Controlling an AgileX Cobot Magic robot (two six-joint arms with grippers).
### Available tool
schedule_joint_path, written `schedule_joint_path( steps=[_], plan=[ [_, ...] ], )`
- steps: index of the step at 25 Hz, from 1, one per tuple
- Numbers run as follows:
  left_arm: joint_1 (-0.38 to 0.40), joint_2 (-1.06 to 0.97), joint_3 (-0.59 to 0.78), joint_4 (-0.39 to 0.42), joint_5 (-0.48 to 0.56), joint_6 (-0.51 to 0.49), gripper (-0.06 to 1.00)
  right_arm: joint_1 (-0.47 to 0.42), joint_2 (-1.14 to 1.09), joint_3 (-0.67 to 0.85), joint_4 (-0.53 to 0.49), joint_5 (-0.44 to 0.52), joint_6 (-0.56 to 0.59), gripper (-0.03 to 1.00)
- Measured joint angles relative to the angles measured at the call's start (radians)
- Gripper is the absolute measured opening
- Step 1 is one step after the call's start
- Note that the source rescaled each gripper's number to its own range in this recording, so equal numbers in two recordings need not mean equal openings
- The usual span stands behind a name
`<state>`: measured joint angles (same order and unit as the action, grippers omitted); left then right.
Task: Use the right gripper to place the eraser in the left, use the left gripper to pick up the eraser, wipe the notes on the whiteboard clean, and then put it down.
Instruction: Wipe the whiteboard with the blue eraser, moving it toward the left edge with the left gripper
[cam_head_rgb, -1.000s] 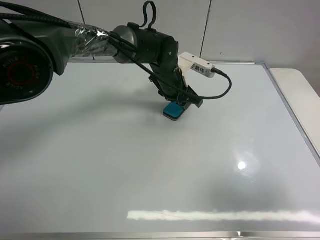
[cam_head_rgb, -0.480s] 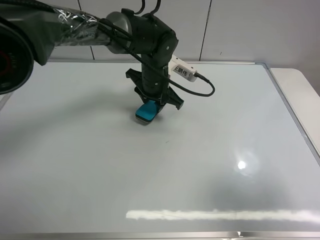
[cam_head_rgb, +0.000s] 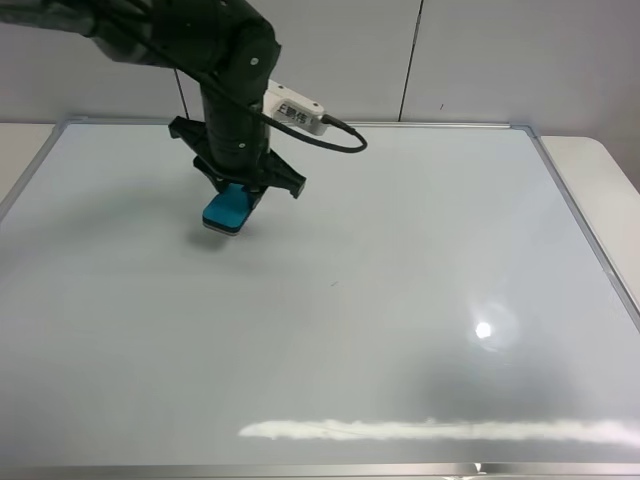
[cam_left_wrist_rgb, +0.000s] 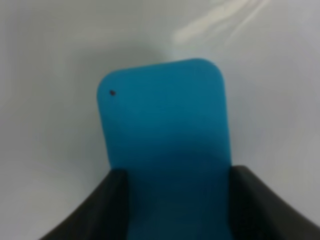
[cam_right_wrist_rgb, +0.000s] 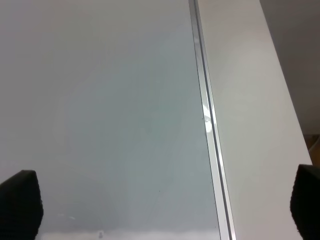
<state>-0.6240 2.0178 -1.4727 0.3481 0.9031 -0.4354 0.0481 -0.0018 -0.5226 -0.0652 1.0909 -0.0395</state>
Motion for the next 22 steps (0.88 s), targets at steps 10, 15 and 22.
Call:
schedule_joint_path(
  steps=[10,15,22],
  plan=[
    [0.152,-0.264,0.464,0.003,-0.237,-0.129,0.0,0.0,0.0,0.0,0.0,0.0,0.0,1.0],
    [0.289,-0.276,0.605,0.033,-0.38,-0.133,0.0,0.0,0.0,0.0,0.0,0.0,0.0,1.0],
    [0.36,-0.278,0.711,0.103,-0.502,-0.133,0.0,0.0,0.0,0.0,0.0,0.0,0.0,1.0]
  ],
)
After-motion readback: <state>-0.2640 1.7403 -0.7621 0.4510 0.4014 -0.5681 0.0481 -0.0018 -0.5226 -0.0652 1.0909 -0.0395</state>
